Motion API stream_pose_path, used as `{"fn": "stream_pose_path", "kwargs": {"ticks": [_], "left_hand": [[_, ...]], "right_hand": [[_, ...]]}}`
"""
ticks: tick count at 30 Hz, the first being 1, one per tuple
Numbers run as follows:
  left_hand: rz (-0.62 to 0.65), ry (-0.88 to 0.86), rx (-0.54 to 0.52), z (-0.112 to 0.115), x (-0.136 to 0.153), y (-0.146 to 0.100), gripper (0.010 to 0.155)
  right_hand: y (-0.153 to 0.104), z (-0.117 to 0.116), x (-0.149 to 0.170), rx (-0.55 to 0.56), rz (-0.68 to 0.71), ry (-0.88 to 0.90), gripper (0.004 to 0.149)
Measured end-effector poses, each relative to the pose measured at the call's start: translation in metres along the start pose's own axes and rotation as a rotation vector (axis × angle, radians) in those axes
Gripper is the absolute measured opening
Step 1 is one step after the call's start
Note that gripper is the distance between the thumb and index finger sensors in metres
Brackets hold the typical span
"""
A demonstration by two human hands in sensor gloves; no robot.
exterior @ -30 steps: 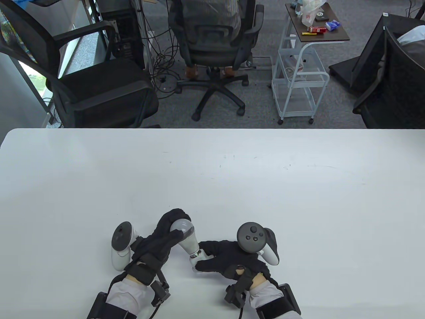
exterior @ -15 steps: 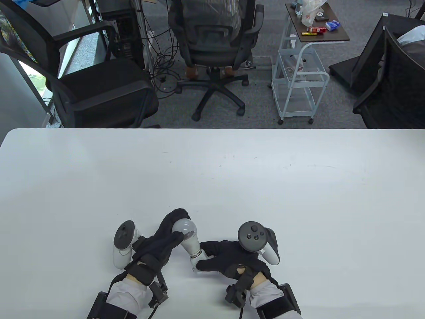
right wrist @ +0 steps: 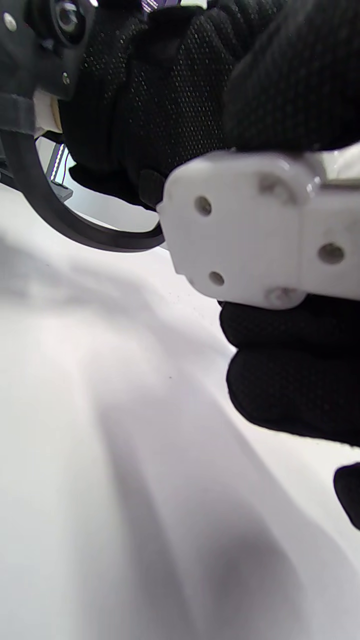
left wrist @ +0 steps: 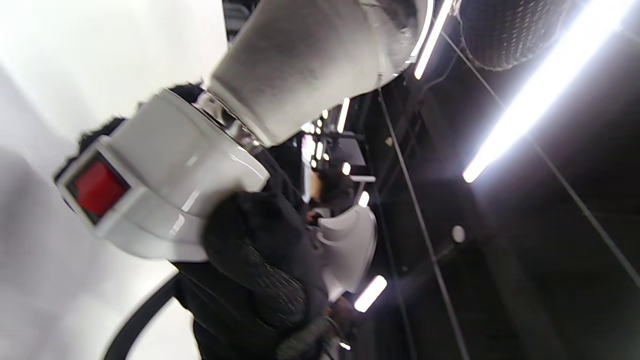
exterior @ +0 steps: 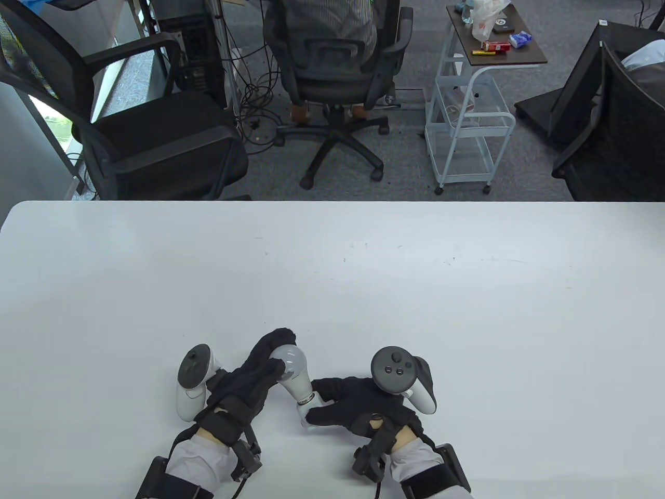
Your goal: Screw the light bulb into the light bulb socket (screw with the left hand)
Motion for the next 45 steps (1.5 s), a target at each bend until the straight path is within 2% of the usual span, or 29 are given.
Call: {"fn": "stream_pose_path", "kwargs": {"ticks": [2, 6, 11, 14, 17, 20, 22, 25, 29, 33, 37, 40, 45], "left_hand": [[-0.025, 0.058, -0.037, -0.0018, -0.0012, -0.0009, 0.074], [0.012, 0.032, -0.055, -0.0055, -0.0021, -0.0017, 0.069], [0.082, -0.161, 0.046, -0.0053, 0.0015, 0.0008, 0.071], [0.091, -0.208, 0.078, -0.0032, 0.0026, 0.0016, 0.073], [0.03, -0.132, 0.041, -0.0029, 0.003, 0.0006, 0.083], [-0.018, 0.016, -0.042, -0.0045, 0.0007, -0.0013, 0.073], [-0.01, 0.026, -0.043, -0.0054, -0.0009, -0.0013, 0.07], [0.052, -0.083, -0.002, -0.008, 0.0013, -0.001, 0.067], [0.102, -0.254, 0.094, -0.0042, 0.0037, 0.0021, 0.072], [0.032, -0.116, 0.022, -0.005, 0.0036, 0.0003, 0.076], [0.008, 0.001, -0.033, -0.0088, 0.0002, -0.0016, 0.07], [0.054, -0.059, 0.0, -0.0098, -0.0004, -0.0014, 0.066], [0.117, -0.263, 0.107, -0.0071, 0.0018, 0.0015, 0.069]], "right_hand": [[0.0003, -0.001, -0.0007, -0.005, -0.001, -0.013, 0.062], [-0.0002, -0.0004, -0.001, 0.01, -0.001, -0.026, 0.062], [0.0001, 0.0011, -0.0003, -0.003, 0.027, 0.023, 0.062], [0.0005, 0.0007, 0.0021, -0.011, 0.027, 0.059, 0.062], [-0.0002, 0.0011, 0.0012, 0.011, 0.013, 0.021, 0.062], [0.0001, -0.0003, -0.0005, 0.003, 0.016, 0.002, 0.062], [0.0002, -0.0006, -0.0007, 0.003, 0.015, -0.005, 0.062], [0.0009, 0.0004, 0.0009, -0.008, 0.018, 0.017, 0.062], [0.0018, 0.0003, 0.0046, -0.044, 0.045, 0.122, 0.062], [0.0005, 0.0017, 0.003, -0.013, 0.029, 0.06, 0.062], [0.0009, 0.0003, 0.0016, -0.01, 0.027, 0.04, 0.062], [0.0003, 0.0014, 0.0012, -0.006, 0.032, 0.03, 0.062], [0.0013, 0.0025, 0.0014, -0.023, 0.072, 0.086, 0.062]]}}
Point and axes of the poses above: the tracker on the back of each hand, its own x axis roughly to the little-finger side, its own y axis roughly from the wrist to the fingertips, z = x × y, the point moved 1 cm from there along y, roughly from the wrist to the fingertips, and after that the axes turned 2 degrees about -y, right-handed, at the moved point
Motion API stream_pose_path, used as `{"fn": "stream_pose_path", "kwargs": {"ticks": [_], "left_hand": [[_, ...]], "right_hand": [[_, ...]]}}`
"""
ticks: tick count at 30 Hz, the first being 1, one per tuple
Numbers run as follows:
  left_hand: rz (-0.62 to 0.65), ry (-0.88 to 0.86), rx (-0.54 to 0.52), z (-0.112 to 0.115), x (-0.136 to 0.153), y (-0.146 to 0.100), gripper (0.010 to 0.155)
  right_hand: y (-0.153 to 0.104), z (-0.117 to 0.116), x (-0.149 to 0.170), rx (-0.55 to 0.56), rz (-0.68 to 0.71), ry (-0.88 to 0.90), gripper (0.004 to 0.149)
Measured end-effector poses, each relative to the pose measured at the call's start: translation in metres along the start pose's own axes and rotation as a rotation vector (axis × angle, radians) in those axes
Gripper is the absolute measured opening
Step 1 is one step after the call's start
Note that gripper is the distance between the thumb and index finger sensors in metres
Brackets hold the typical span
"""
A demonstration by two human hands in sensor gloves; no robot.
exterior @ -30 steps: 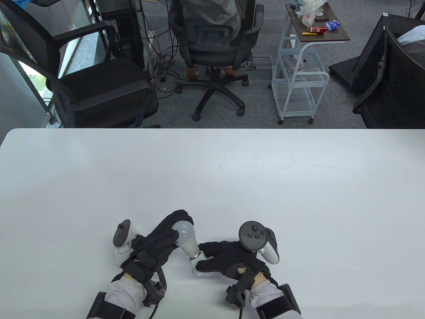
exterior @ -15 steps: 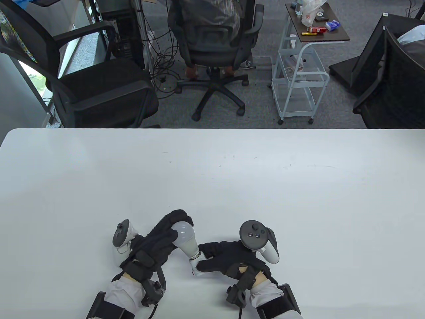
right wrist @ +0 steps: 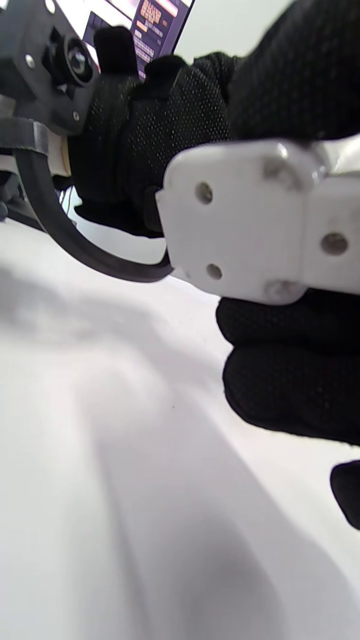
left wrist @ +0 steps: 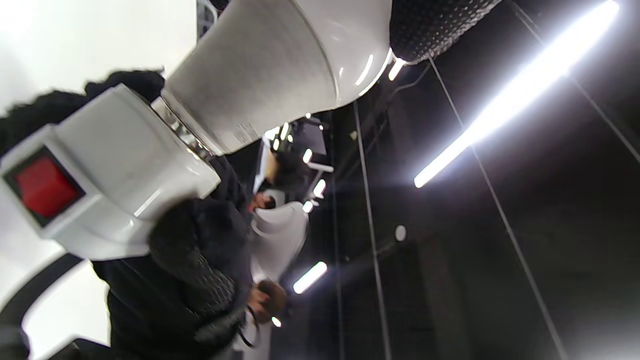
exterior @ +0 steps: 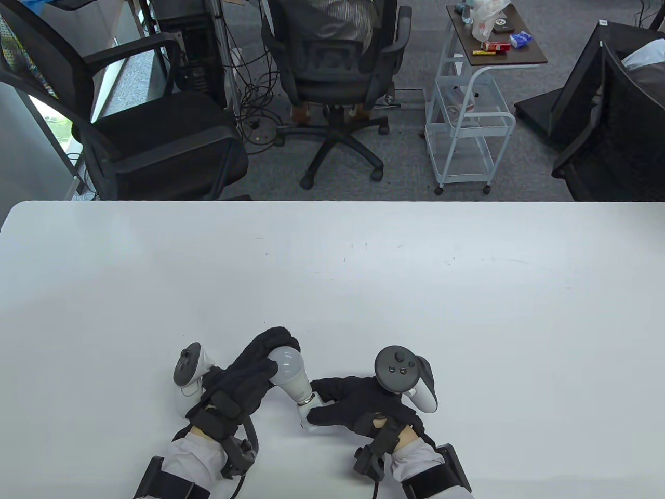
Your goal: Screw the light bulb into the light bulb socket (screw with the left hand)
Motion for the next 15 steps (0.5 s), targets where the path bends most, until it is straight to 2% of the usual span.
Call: {"fn": "stream_pose_path", "kwargs": {"ticks": [3, 8, 15], "left_hand": [[-0.02, 0.047, -0.002, 0.0021, -0.0003, 0.0006, 0.07], [-0.11, 0.262, -0.11, 0.001, -0.0018, -0.0012, 0.074], [-0.122, 0.335, -0.165, -0.0002, -0.0043, -0.0024, 0.071]], "right_hand": [[-0.0002, 0.0011, 0.0005, 0.012, 0.002, 0.012, 0.062], [-0.0013, 0.0024, -0.0015, 0.043, -0.029, -0.08, 0.062], [-0.0018, 0.0028, -0.0017, 0.063, -0.048, -0.124, 0.062]]}}
Point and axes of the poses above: the tracker on the back of each hand, its own x axis roughly to the little-finger side, its own y axis roughly from the wrist to the fingertips, z = x × y, the point moved 1 cm from there along y, roughly from the wrist to the fingertips, and after that the axes turned 2 degrees about -y, right-handed, at the moved point
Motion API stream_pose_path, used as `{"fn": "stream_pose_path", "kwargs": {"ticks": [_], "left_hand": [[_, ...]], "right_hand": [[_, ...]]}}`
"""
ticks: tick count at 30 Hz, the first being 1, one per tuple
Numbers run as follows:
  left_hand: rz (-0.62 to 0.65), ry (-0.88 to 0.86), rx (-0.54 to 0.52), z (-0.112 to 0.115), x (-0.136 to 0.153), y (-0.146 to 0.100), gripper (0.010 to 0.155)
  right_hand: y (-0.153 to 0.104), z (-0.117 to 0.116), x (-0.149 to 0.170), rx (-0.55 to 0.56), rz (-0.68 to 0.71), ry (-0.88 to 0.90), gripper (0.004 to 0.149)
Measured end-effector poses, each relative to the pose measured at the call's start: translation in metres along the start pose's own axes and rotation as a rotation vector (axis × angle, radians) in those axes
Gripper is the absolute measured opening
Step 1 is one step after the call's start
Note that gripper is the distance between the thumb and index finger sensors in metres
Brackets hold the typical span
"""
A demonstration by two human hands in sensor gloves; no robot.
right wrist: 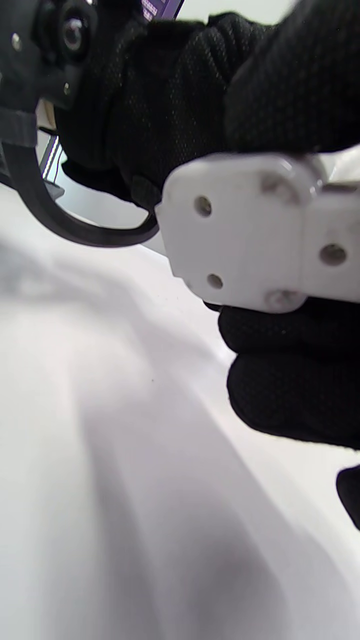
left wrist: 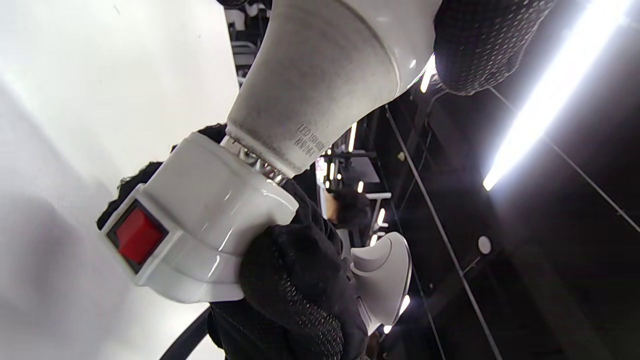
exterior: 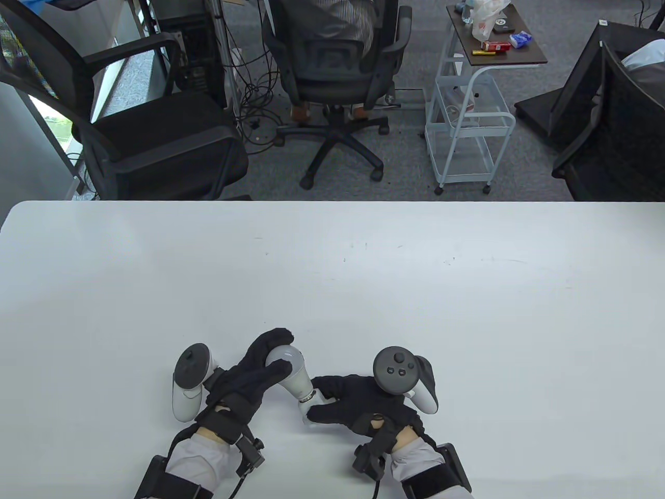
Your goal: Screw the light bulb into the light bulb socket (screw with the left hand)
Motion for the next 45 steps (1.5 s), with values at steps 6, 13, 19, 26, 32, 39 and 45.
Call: {"fn": "stream_pose_path", "kwargs": {"ticks": [6, 13, 19, 26, 32, 39, 45], "left_hand": [[0.082, -0.17, 0.081, -0.0024, 0.0019, 0.0012, 0.073], [0.041, -0.154, 0.142, 0.0001, 0.0031, 0.0016, 0.077], [0.031, -0.035, 0.025, -0.0036, 0.0014, -0.0009, 0.065], [0.1, -0.32, 0.206, 0.0006, 0.0047, 0.0026, 0.069], [0.002, -0.047, 0.087, -0.0006, 0.0028, -0.0002, 0.072], [0.08, -0.221, 0.121, -0.0022, 0.0045, 0.001, 0.068], [0.054, -0.144, 0.114, -0.0013, 0.0031, 0.0, 0.071]], "right_hand": [[0.0021, -0.0003, 0.0039, -0.049, 0.029, 0.101, 0.062], [0.002, -0.0018, 0.0045, -0.045, 0.021, 0.108, 0.062], [0.0011, -0.0038, 0.0016, -0.048, 0.014, 0.049, 0.061], [0.0029, -0.0053, 0.0098, -0.11, 0.028, 0.208, 0.062], [0.0009, -0.0031, 0.0061, -0.05, 0.004, 0.089, 0.062], [0.0029, -0.0047, 0.0071, -0.096, 0.033, 0.149, 0.061], [0.0025, -0.0042, 0.0091, -0.081, 0.017, 0.165, 0.061]]}}
Point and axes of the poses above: the tracker on the back of each hand, its own x axis roughly to the little-finger side, its own y axis roughly from the wrist to the fingertips, z = x × y, the point moved 1 cm from there along y, roughly from the wrist to the fingertips, and after that the axes turned 2 degrees about -y, right-handed, at the moved point
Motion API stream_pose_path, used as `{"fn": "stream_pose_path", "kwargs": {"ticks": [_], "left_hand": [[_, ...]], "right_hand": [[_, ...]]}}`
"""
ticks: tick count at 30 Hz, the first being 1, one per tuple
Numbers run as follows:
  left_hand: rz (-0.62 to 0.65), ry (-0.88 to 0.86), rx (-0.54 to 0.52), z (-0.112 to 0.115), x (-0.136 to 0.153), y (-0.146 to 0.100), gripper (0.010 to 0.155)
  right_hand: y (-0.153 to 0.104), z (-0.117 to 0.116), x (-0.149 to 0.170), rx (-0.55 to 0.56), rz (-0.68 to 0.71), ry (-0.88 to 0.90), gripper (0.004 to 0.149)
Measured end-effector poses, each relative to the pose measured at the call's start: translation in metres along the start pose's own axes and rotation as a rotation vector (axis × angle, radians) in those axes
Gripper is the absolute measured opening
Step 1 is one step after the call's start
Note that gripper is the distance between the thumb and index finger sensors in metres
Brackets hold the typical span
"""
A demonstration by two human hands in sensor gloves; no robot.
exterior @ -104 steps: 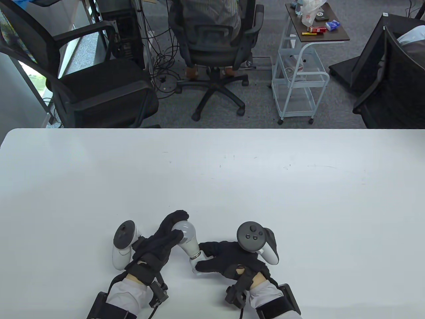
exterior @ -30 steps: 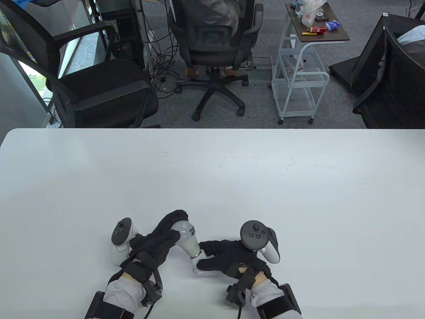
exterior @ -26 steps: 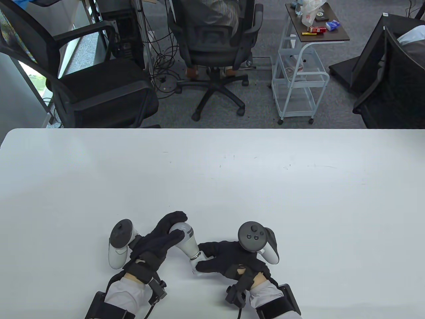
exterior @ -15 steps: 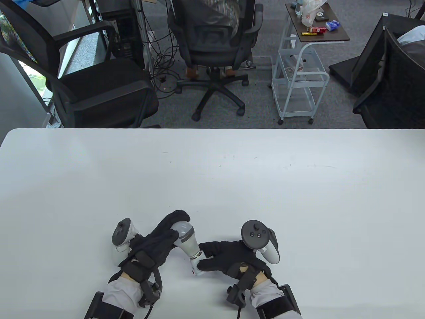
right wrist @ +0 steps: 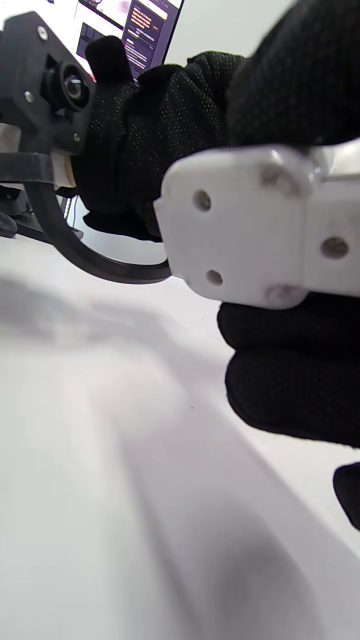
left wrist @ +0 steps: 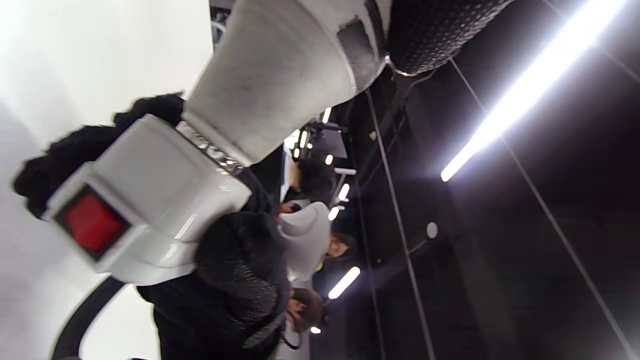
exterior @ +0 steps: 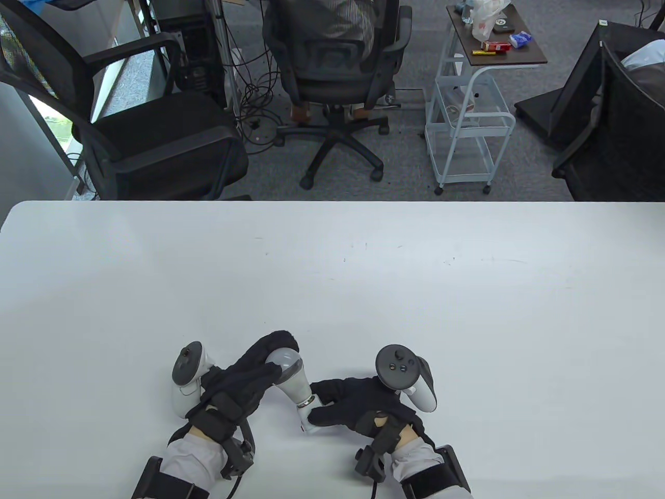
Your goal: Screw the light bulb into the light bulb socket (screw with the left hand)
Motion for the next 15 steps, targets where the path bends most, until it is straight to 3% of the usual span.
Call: {"fn": "stream_pose_path", "kwargs": {"ticks": [3, 7, 12, 15], "left_hand": [[-0.076, 0.08, -0.025, 0.0009, 0.0006, -0.0011, 0.076], [-0.088, 0.181, -0.101, -0.0001, -0.0024, -0.0028, 0.067], [0.021, 0.03, -0.049, -0.0011, -0.0013, -0.0007, 0.065], [0.011, 0.018, -0.05, -0.0015, 0.0011, -0.0005, 0.071]], "right_hand": [[-0.0017, 0.0014, -0.0032, 0.03, -0.014, -0.074, 0.061], [-0.0014, 0.0001, -0.0043, 0.022, -0.014, -0.09, 0.062], [0.0003, 0.0008, -0.0017, -0.006, 0.018, 0.004, 0.061], [0.0, 0.0014, -0.001, 0.008, 0.002, -0.017, 0.062]]}}
Point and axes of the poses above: the tracker on the back of each hand, its own x axis roughly to the little-finger side, its own y axis roughly from the wrist to the fingertips, z = x × y, the point moved 1 cm from there along y, roughly from the wrist to the fingertips, and after that the axes turned 2 degrees about -y, right-handed, at the moved point
